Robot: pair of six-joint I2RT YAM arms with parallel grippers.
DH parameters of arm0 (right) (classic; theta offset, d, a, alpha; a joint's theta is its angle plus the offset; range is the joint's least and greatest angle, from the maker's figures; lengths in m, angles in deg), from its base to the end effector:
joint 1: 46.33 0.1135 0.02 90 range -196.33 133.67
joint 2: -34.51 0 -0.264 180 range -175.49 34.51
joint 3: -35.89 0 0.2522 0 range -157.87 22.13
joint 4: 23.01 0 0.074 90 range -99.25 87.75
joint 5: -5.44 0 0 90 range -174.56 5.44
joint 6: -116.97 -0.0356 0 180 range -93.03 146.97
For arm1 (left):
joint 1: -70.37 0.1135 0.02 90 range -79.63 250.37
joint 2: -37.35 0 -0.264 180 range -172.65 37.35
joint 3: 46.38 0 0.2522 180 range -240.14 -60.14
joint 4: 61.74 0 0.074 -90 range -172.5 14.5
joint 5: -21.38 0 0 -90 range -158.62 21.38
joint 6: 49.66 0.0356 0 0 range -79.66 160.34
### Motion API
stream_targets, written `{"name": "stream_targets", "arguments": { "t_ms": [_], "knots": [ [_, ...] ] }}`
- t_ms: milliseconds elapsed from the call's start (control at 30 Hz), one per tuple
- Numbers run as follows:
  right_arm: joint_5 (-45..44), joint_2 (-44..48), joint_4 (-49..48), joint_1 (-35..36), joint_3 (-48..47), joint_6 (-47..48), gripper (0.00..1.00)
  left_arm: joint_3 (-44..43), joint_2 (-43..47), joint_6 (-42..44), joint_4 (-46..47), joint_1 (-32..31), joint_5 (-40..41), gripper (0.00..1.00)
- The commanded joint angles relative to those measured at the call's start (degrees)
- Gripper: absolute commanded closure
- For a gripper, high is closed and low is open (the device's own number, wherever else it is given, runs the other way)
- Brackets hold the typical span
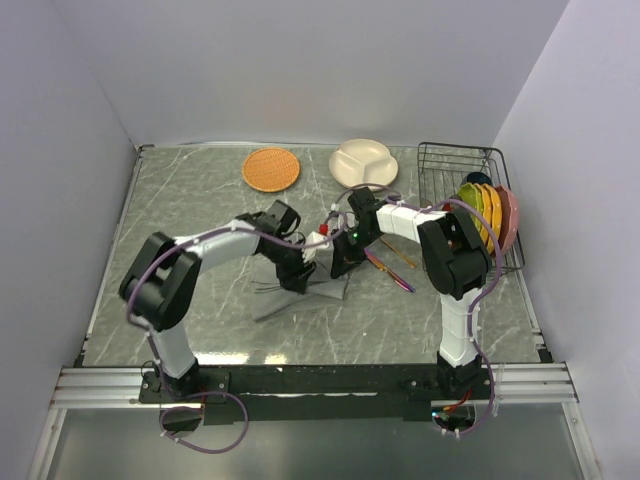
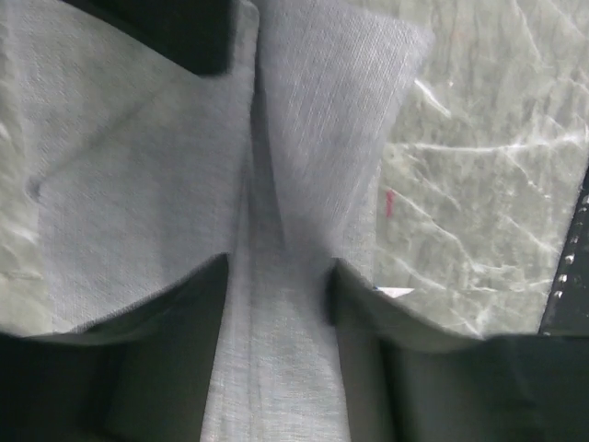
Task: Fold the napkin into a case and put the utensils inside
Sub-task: Pick up the 2/3-rectangle-folded napkin from the center of the board.
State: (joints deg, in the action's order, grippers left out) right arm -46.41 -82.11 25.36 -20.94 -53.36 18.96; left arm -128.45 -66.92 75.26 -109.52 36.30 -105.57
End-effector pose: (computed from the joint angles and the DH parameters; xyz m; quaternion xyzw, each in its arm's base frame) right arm 0.3405 0.1860 0.1347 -0.1818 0.9209 0.3443 0.0192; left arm 0.2810 -0.2158 0.1778 0.5744 0.7386 -0.3108 0.1672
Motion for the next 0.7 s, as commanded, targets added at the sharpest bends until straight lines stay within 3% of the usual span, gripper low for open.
{"name": "stream_targets", "arguments": {
  "t_ms": [0,200,333,500,600,667],
  "knots": [
    [-9.1,-2.2,0.8,-0.2,-0.5,2.6,0.81,9.1,11.4,1.1,9.3,-3.6,6.2,0.41],
    [-9.2,-2.4,1.2,-0.2,-1.6,2.5,0.81,20.1,18.6,0.9,19.4,-14.3,18.0,0.38],
    [-9.5,-2.6,1.9,-0.2,-2.3,2.7,0.81,23.0,17.5,1.2,23.2,-17.2,25.3,0.41],
    [-9.6,-2.7,1.7,-0.2,-1.9,2.7,0.81,24.1,14.8,3.1,24.6,-19.3,28.8,0.44],
    [-9.8,-2.8,1.7,-0.2,-1.9,2.8,0.81,24.4,12.9,4.6,24.4,-19.8,29.5,0.58],
    [-9.9,-2.7,1.6,-0.1,-1.8,3.1,0.81,23.8,11.4,5.4,22.5,-19.8,29.4,0.75]
  ]
}}
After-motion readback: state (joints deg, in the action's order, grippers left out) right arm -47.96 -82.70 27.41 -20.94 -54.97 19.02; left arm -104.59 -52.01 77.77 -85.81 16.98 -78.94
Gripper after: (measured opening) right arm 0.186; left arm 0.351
